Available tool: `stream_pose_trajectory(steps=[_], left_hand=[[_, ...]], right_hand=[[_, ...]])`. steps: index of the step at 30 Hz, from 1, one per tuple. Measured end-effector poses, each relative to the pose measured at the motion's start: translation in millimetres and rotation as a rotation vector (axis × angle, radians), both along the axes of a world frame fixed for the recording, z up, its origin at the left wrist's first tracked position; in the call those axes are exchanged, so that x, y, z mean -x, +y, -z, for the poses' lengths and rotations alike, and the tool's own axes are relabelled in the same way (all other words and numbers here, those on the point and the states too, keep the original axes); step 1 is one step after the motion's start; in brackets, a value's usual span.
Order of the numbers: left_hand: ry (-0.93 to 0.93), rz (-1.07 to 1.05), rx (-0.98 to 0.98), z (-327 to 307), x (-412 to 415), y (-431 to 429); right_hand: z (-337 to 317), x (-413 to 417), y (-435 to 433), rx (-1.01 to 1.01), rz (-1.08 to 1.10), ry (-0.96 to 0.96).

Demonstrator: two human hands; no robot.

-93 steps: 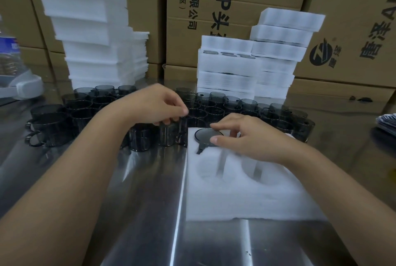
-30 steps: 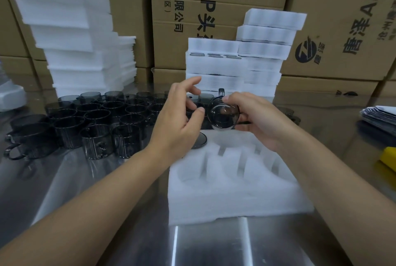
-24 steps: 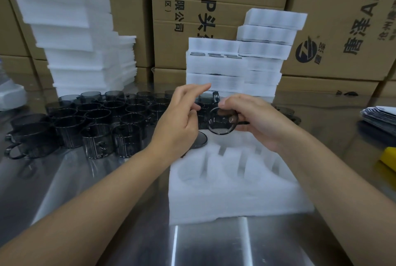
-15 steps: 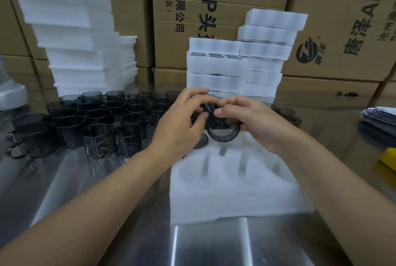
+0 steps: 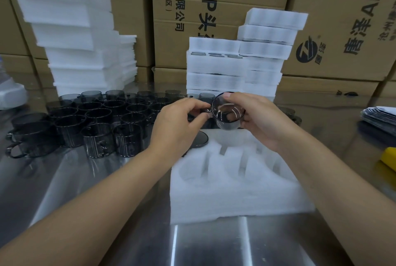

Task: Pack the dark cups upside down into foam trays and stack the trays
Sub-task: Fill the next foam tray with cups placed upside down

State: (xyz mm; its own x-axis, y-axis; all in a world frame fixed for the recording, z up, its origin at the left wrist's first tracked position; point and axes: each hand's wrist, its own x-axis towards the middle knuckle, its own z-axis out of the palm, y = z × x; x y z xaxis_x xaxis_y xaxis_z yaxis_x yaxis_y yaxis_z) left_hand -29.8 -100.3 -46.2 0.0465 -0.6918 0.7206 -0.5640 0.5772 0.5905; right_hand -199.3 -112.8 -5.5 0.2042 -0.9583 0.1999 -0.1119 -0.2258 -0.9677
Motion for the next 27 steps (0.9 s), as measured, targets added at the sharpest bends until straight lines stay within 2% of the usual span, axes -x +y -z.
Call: stream_pose_trajectory(steps=[5, 11, 18, 24, 27], left_hand=[[0.008, 0.016, -0.07, 0, 0, 1], [-0.059, 0.046, -0.04, 1, 1, 5], [-0.113, 0.089, -0.081, 0, 0, 6], [-0.141, 0.19, -0.097, 0, -2, 6], [-0.148, 0.181, -0.12, -1, -1, 7]], right_hand=[[0, 0, -1, -0.021, 0.027, -0.025], [-1, 1, -2, -0.042, 0.099, -0.151], [-1, -1, 2, 0.038, 0.064, -0.173], [-6, 9, 0, 0.126, 0.091, 0.002], [-9, 22, -2, 0.122, 0.054, 0.155]])
